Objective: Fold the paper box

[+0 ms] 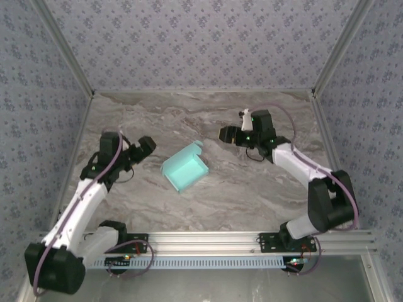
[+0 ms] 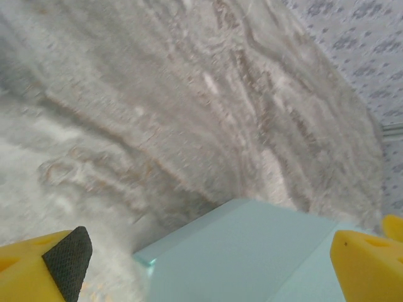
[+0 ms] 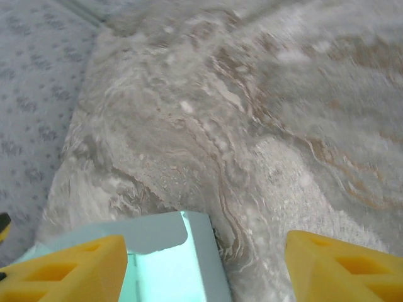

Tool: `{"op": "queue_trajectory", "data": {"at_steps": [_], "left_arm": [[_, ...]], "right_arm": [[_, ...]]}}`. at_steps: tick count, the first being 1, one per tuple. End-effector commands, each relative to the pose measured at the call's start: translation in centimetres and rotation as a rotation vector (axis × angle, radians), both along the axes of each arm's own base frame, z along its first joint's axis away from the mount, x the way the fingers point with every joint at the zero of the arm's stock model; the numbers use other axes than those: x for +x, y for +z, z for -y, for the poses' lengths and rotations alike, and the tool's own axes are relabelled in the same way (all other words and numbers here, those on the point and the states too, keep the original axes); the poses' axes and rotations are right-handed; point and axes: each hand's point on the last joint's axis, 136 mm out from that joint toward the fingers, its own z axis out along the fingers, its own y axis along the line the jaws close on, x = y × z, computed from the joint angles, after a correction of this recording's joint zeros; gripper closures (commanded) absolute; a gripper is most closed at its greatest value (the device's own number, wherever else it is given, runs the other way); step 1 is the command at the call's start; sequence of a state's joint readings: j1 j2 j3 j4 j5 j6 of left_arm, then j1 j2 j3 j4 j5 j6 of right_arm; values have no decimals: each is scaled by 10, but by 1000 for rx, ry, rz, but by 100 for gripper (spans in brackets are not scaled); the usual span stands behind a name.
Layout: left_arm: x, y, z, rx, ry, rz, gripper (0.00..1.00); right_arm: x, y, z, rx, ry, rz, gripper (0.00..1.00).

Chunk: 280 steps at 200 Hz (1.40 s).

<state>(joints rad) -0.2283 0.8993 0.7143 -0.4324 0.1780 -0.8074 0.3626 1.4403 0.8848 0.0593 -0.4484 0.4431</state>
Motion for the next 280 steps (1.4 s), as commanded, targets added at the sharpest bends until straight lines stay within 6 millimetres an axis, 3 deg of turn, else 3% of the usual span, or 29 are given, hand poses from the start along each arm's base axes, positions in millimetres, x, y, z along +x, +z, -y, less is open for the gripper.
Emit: {"op": "queue_trajectory", "data": {"at_steps": [1, 25, 40, 79, 113, 147, 181, 221, 280], "left_arm": [[-29, -24, -3, 50, -18, -62, 1], [-40, -25, 17, -2, -88, -66, 3], [-42, -23, 27, 18, -138, -57, 4], [-43, -21, 42, 107, -222, -39, 11], [-48, -34, 48, 133, -239, -64, 11], [-45, -30, 39, 137, -185, -29, 9], [-43, -16, 26, 169, -134, 7, 5], [-43, 2, 11, 176, -98, 51, 4], [-43, 0, 4, 171, -80, 45, 4]], "right_arm": [[-12, -16, -10, -112, 139, 250, 30], [-38, -38, -44, -186, 329, 327, 30], [-42, -50, -61, -221, 379, 357, 31], [-43, -44, -95, -208, 460, 480, 37], [-35, -49, -99, -257, 454, 518, 46], [-28, -57, -100, -263, 441, 551, 56], [-27, -59, -108, -279, 499, 628, 52], [-12, -58, -107, -284, 539, 706, 49], [-9, -59, -113, -289, 553, 693, 49]]}}
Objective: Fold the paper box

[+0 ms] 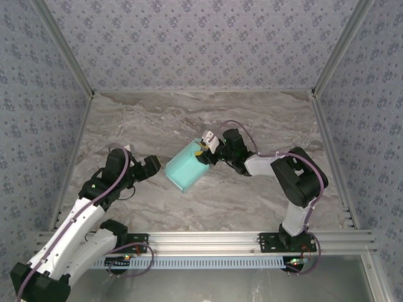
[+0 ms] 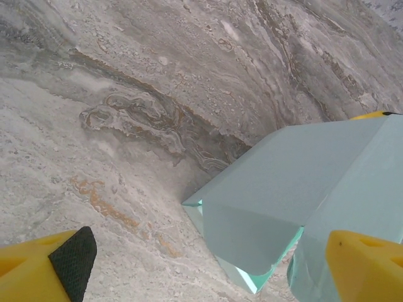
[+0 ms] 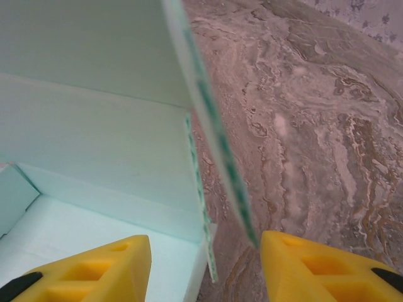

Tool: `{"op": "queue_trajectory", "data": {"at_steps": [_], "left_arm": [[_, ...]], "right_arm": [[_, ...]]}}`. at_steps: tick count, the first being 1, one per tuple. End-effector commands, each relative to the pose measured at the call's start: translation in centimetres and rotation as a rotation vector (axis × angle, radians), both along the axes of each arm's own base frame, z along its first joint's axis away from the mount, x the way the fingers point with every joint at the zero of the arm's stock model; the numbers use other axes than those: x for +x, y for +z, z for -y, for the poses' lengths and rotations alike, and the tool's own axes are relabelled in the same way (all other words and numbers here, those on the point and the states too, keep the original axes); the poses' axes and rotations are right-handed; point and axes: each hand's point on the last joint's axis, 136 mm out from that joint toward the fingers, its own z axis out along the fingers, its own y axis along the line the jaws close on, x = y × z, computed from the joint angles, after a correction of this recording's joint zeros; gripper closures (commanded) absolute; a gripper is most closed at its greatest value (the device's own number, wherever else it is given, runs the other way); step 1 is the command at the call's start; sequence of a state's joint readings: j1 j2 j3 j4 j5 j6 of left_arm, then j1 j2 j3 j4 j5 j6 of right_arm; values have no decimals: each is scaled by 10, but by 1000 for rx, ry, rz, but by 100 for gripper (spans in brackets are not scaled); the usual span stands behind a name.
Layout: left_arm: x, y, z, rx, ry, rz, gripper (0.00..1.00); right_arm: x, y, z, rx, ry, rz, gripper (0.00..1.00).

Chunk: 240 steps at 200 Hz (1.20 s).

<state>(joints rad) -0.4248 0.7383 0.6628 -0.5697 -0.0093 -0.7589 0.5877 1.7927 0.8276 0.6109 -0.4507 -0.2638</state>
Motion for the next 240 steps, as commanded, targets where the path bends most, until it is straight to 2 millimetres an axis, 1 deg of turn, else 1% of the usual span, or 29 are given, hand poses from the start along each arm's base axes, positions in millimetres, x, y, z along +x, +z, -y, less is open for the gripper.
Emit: {"op": "queue_trajectory", "data": {"at_steps": [1, 11, 22, 33, 53, 60, 70, 78, 93, 112, 120, 131, 141, 159, 171, 183, 199, 207, 220, 232, 240], "left_arm": [[1, 9, -4, 12, 6, 18, 4], [2, 8, -5, 12, 10, 15, 4], [4, 9, -5, 12, 13, 12, 4], [5, 10, -5, 14, 12, 16, 5], [5, 11, -6, 17, 12, 16, 4], [5, 11, -7, 17, 14, 17, 4], [5, 11, -7, 19, 14, 17, 3], [6, 13, -8, 21, 14, 23, 3], [9, 18, -9, 24, 14, 44, 3], [16, 27, -8, 32, 8, 83, 3], [19, 30, -7, 36, 1, 100, 2], [26, 35, -1, 22, -24, 143, 1], [32, 37, 7, -9, -49, 187, 1], [43, 43, 25, -60, -120, 334, 1], [51, 41, 29, -38, -137, 433, 1], [57, 40, 30, 25, -151, 518, 1], [68, 35, 22, 137, -130, 543, 1], [74, 31, 23, 181, -146, 543, 1], [81, 26, 37, 222, -240, 538, 1], [87, 15, 52, 248, -338, 505, 1], [92, 7, 59, 252, -370, 483, 2]], "right_arm": [[2, 6, -6, 5, 31, 32, 49], [2, 7, -8, 2, 28, 32, 53], [2, 7, -10, 3, 20, 27, 66], [4, 8, -12, 17, -3, 13, 76], [10, 7, -11, 15, -85, 0, 85], [14, 6, -8, 11, -134, -13, 90], [17, 5, -5, 14, -193, -33, 94], [20, 6, 0, 26, -246, -41, 94], [26, 5, 14, 52, -369, -59, 96], [33, 4, 37, 57, -509, -63, 97], [35, 8, 45, 63, -554, -54, 98], [37, 11, 57, 63, -610, -50, 98], [37, 12, 62, 60, -629, -49, 98], [36, 11, 66, 49, -635, -53, 98], [35, 10, 67, 44, -633, -53, 98], [35, 11, 68, 34, -631, -55, 98], [34, 12, 70, 13, -624, -49, 98], [34, 13, 72, 1, -625, -44, 98], [35, 16, 75, -12, -623, -37, 97], [37, 19, 77, -13, -620, -34, 97], [39, 19, 78, -14, -619, -41, 97]]}}
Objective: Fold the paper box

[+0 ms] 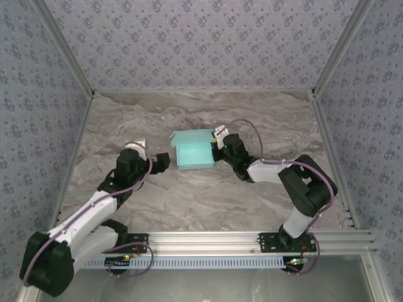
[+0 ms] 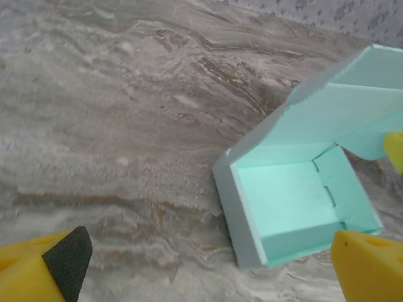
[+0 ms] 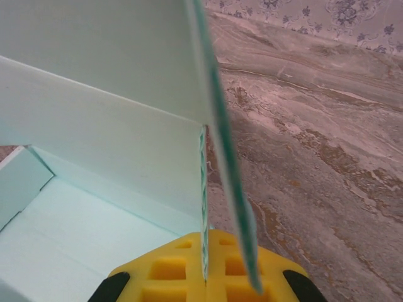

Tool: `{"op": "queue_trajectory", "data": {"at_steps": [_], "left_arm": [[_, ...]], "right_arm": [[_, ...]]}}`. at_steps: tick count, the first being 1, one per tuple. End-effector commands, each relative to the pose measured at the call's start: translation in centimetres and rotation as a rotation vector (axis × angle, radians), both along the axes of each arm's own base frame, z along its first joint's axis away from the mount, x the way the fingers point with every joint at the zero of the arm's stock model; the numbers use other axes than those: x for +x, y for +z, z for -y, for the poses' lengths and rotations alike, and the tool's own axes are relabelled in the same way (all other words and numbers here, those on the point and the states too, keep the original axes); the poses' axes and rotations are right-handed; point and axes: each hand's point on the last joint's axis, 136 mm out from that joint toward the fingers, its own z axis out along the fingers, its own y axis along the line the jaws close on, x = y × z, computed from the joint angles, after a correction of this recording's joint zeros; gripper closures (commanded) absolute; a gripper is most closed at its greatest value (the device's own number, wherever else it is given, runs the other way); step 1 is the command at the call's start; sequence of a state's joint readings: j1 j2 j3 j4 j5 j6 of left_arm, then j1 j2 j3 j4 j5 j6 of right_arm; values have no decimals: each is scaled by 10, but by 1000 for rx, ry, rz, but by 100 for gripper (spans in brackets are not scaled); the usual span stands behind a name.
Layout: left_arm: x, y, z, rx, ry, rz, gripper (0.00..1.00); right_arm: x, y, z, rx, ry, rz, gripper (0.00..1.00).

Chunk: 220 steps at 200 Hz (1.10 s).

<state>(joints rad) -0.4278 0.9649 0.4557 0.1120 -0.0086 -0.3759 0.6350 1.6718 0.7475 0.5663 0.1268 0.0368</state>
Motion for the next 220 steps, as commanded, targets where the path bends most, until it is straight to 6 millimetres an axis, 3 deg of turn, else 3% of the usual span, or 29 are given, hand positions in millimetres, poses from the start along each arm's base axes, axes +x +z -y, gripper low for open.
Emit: {"op": "queue_trajectory", "data": {"at_steps": [1, 65, 95, 145, 220], "left_arm": [[26, 25, 28, 77, -149, 125, 2], [49, 9, 65, 110, -259, 206, 26], [64, 2, 75, 121, -296, 182, 49], [76, 1, 86, 64, -318, 154, 75], [76, 10, 100, -114, -252, 89, 76]], "right_arm": [[6, 14, 10, -11, -19, 15, 97], [8, 17, 5, 20, -15, -11, 97], [7, 17, 4, 20, -12, -15, 97], [4, 14, 3, 38, -38, -46, 97], [1, 17, -20, 75, -145, -84, 97]]}}
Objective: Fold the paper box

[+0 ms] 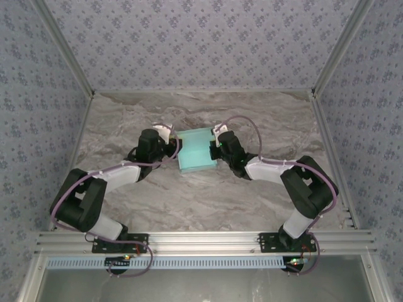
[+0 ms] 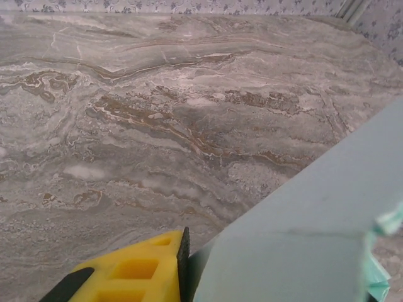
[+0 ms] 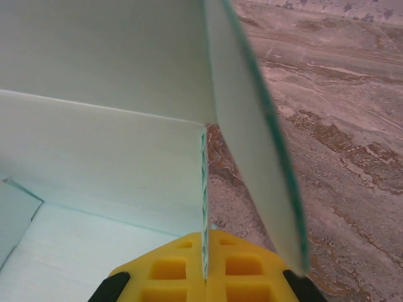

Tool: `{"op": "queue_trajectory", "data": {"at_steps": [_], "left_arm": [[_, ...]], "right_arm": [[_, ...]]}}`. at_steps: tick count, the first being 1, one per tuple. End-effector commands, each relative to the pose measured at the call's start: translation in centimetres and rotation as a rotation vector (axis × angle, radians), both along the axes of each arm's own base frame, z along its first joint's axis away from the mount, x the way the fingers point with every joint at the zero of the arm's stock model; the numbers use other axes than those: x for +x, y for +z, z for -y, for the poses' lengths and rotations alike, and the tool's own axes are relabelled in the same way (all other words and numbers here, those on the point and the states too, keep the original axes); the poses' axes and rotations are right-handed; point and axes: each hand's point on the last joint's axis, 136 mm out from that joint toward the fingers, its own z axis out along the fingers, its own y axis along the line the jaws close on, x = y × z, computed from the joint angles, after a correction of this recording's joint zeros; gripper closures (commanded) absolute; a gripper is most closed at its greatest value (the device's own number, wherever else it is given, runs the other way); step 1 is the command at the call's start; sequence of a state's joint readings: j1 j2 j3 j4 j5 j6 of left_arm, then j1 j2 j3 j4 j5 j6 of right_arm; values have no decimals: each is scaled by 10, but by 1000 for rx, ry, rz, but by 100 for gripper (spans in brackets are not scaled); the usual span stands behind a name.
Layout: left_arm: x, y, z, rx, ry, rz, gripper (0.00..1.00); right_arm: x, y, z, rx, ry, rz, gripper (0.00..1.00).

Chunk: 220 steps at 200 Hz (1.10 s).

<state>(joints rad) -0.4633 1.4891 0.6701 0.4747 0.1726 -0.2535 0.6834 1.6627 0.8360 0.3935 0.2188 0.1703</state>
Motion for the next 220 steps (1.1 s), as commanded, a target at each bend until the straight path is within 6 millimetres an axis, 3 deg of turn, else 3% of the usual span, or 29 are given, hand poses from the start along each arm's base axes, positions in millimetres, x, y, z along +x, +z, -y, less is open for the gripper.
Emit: {"op": "queue_trajectory", "data": {"at_steps": [1, 32, 83, 116, 179, 220], "left_arm": [[5, 22, 17, -118, -3, 4, 76], [8, 21, 15, -188, 59, -54, 77], [7, 10, 18, -284, 215, -175, 77], [-6, 18, 37, -262, 200, -138, 77], [-46, -23, 34, -119, 223, -57, 75], [-49, -20, 34, -119, 253, -57, 73]], "right_arm": [[3, 12, -13, 45, -55, 4, 97], [-2, 10, -16, 44, -111, 7, 97], [-15, -13, -13, 22, -151, -3, 97], [-27, -26, -13, 20, -157, -17, 97], [-42, -43, 3, 28, -189, -8, 94], [-47, -40, 9, 41, -195, 11, 93]]}}
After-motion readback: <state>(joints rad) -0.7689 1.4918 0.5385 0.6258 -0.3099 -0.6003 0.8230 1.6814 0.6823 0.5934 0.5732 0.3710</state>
